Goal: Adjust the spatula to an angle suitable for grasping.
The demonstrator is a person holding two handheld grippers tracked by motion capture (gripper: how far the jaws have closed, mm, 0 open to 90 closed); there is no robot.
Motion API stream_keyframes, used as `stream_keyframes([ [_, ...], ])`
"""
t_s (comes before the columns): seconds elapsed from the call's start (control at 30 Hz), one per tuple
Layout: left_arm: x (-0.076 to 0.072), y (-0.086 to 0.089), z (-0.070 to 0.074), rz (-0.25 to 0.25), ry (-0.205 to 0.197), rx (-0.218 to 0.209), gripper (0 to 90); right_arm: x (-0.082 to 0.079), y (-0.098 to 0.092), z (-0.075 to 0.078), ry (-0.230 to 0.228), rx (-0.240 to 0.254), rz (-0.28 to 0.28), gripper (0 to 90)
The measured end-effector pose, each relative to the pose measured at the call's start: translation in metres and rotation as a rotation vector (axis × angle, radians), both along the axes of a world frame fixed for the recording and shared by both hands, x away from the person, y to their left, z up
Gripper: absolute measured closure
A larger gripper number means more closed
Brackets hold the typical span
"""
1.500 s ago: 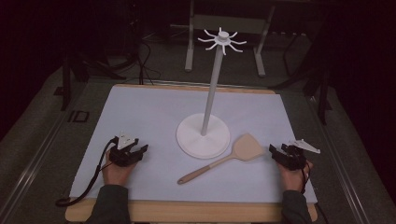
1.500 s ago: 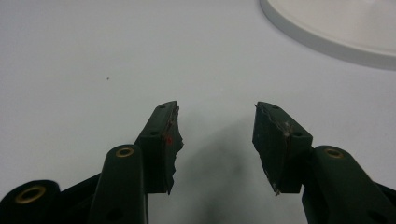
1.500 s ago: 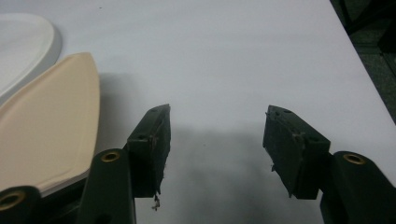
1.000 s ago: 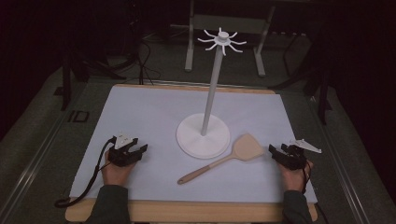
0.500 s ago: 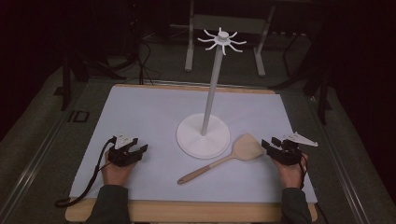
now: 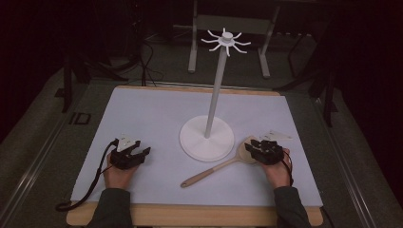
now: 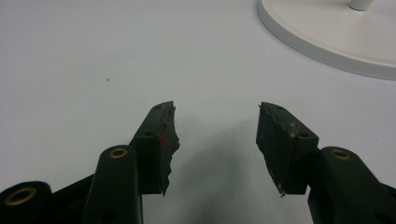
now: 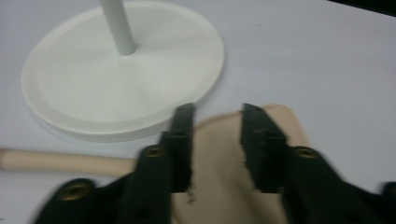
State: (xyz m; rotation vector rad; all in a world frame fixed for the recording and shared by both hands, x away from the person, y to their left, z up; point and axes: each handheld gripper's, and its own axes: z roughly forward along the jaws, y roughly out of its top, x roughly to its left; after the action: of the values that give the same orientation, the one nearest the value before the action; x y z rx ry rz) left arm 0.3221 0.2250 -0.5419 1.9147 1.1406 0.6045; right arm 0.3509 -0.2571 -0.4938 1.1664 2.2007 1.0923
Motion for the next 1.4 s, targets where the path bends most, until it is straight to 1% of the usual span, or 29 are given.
stream_keyframes([
  [0.07, 0.000, 0.000, 0.000, -0.001, 0.000, 0.000, 47.1, 0.004, 0.008, -0.002, -0.002, -0.037, 0.013, 79.8],
  [0.1, 0.000, 0.000, 0.000, -0.001, 0.000, 0.000, 47.1, 0.004, 0.008, -0.002, -0.002, -0.037, 0.013, 79.8],
  [0.13, 0.000, 0.000, 0.000, -0.001, 0.000, 0.000, 47.1, 0.006, 0.011, -0.003, 0.003, -0.051, 0.012, 79.8],
  [0.17, 0.000, 0.000, 0.000, 0.000, 0.001, -0.001, 47.0, 0.013, 0.018, -0.005, 0.008, -0.068, 0.006, 89.1],
  [0.3, 0.000, 0.000, 0.000, 0.000, 0.002, -0.002, 47.0, 0.026, 0.030, -0.008, 0.026, -0.084, -0.009, 90.0],
  [0.4, 0.000, 0.000, 0.000, -0.001, 0.002, -0.003, 47.0, 0.035, 0.038, -0.008, 0.031, -0.116, -0.026, 90.0],
  [0.47, 0.000, 0.000, 0.000, -0.001, 0.002, -0.005, 47.0, 0.042, 0.042, -0.008, 0.042, -0.139, -0.042, 90.0],
  [0.53, 0.000, 0.000, 0.000, -0.002, 0.003, -0.004, 47.0, 0.049, 0.044, -0.008, 0.048, -0.158, -0.051, 90.0],
  [0.63, 0.000, 0.000, 0.000, -0.002, 0.004, -0.006, 47.0, 0.057, 0.045, -0.008, 0.069, -0.180, -0.071, 90.0],
  [0.73, 0.000, 0.000, 0.000, -0.002, 0.004, -0.006, 47.0, 0.062, 0.044, -0.010, 0.091, -0.199, -0.083, 90.0],
  [0.83, 0.000, 0.000, 0.000, 0.000, 0.002, -0.004, 47.0, 0.063, 0.042, -0.013, 0.107, -0.223, -0.086, 90.0],
  [0.97, 0.000, 0.000, 0.000, 0.000, 0.002, -0.004, 47.0, 0.060, 0.036, -0.015, 0.117, -0.208, -0.095, 90.0],
  [1.07, 0.000, 0.000, 0.000, 0.000, 0.001, -0.004, 47.0, 0.057, 0.034, -0.015, 0.121, -0.235, -0.099, 90.0],
  [1.1, 0.000, 0.000, 0.000, 0.000, 0.001, -0.004, 46.9, 0.057, 0.034, -0.015, 0.121, -0.235, -0.099, 90.0],
  [1.17, 0.000, 0.000, 0.000, 0.000, 0.001, -0.004, 47.0, 0.052, 0.032, -0.015, 0.124, -0.245, -0.094, 90.0],
  [1.27, 0.000, 0.000, 0.000, 0.000, 0.001, -0.004, 47.0, 0.047, 0.028, -0.014, 0.132, -0.239, -0.092, 90.0],
  [1.4, 0.000, 0.000, 0.000, -0.001, 0.001, -0.002, 46.9, 0.042, 0.025, -0.014, 0.142, -0.252, -0.085, 90.0],
])
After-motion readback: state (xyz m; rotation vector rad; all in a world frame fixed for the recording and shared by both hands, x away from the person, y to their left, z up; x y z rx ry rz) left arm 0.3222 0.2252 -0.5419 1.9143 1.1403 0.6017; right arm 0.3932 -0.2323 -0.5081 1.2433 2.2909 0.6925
